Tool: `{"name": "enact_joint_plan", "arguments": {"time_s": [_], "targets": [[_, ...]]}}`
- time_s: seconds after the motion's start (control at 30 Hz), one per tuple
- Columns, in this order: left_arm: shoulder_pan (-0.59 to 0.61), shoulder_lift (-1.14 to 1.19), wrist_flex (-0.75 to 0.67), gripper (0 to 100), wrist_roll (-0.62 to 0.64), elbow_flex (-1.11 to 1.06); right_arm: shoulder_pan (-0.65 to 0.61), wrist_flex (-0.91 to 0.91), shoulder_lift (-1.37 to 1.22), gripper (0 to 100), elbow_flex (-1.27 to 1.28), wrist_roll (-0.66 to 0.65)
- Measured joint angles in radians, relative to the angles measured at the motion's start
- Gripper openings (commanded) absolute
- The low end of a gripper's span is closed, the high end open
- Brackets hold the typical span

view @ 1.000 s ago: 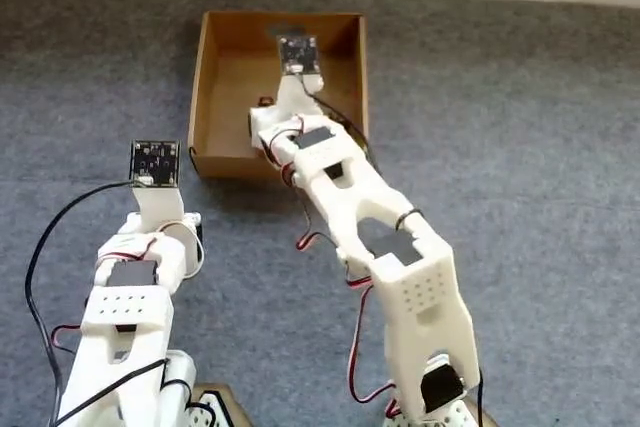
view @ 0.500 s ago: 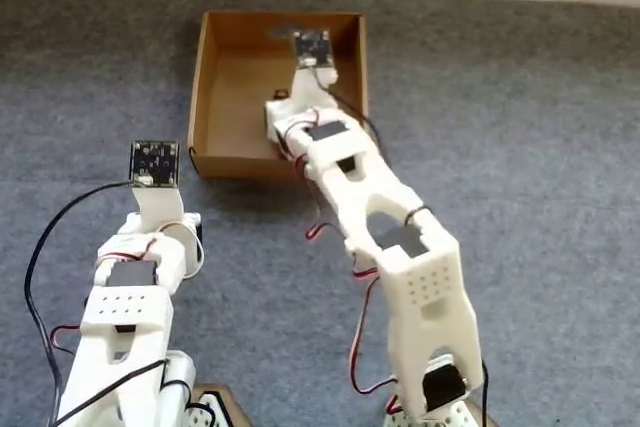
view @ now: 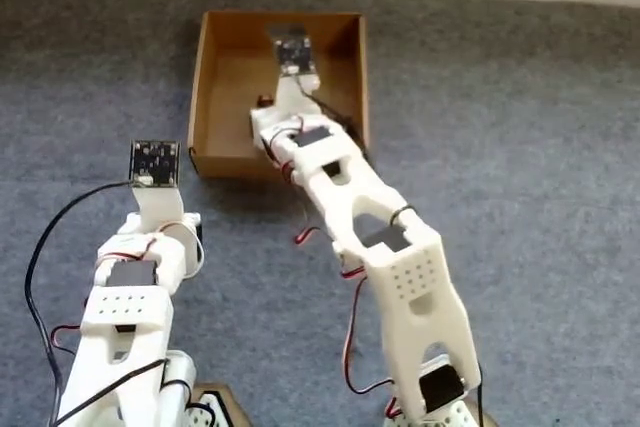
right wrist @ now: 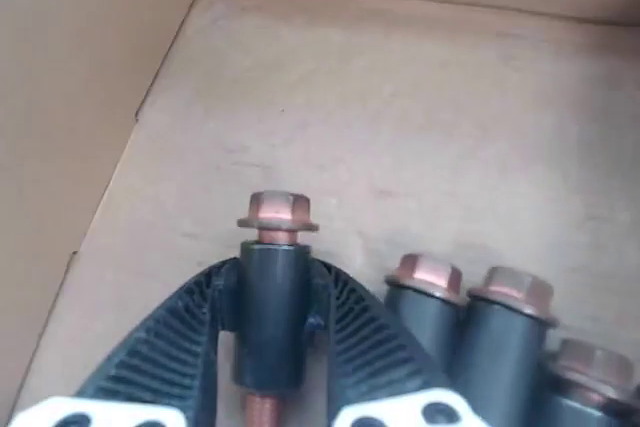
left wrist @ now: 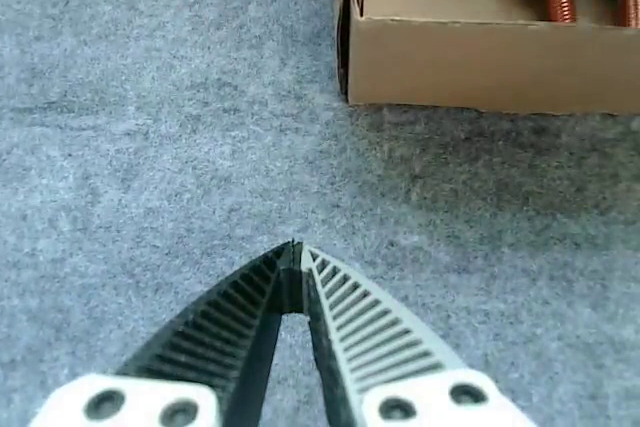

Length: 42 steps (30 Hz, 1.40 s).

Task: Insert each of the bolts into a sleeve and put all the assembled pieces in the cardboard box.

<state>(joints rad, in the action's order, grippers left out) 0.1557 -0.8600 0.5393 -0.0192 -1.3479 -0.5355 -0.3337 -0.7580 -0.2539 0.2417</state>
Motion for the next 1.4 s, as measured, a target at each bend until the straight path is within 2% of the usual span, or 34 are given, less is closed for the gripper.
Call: {"name": "enact_joint_plan", "arguments": {"time_s": [0.27,0.53,0.87,1.07,1.23,1.4], "targets": [[0.0,0.0,0.0,1,0.0,0.0,-0.002,-0.005,0.0,0.6,-0.005,-0.003],[0.0,0.0,0.0,1,0.0,0.0,0.008,-0.155,-0.003,0.6,-0.092,-0.006],[0.0,0.0,0.0,1,0.0,0.0,0.018,-0.169,-0.011,1.2,-0.106,-0.006],[0.0,0.0,0.0,1,0.0,0.0,0.018,-0.219,-0.011,13.6,-0.127,-0.006],[0.0,0.0,0.0,1,0.0,0.0,0.021,-0.256,-0.011,13.8,-0.189,-0.006],[0.0,0.0,0.0,1,0.0,0.0,0.025,-0.373,-0.011,13.5,-0.315,-0.006]]}}
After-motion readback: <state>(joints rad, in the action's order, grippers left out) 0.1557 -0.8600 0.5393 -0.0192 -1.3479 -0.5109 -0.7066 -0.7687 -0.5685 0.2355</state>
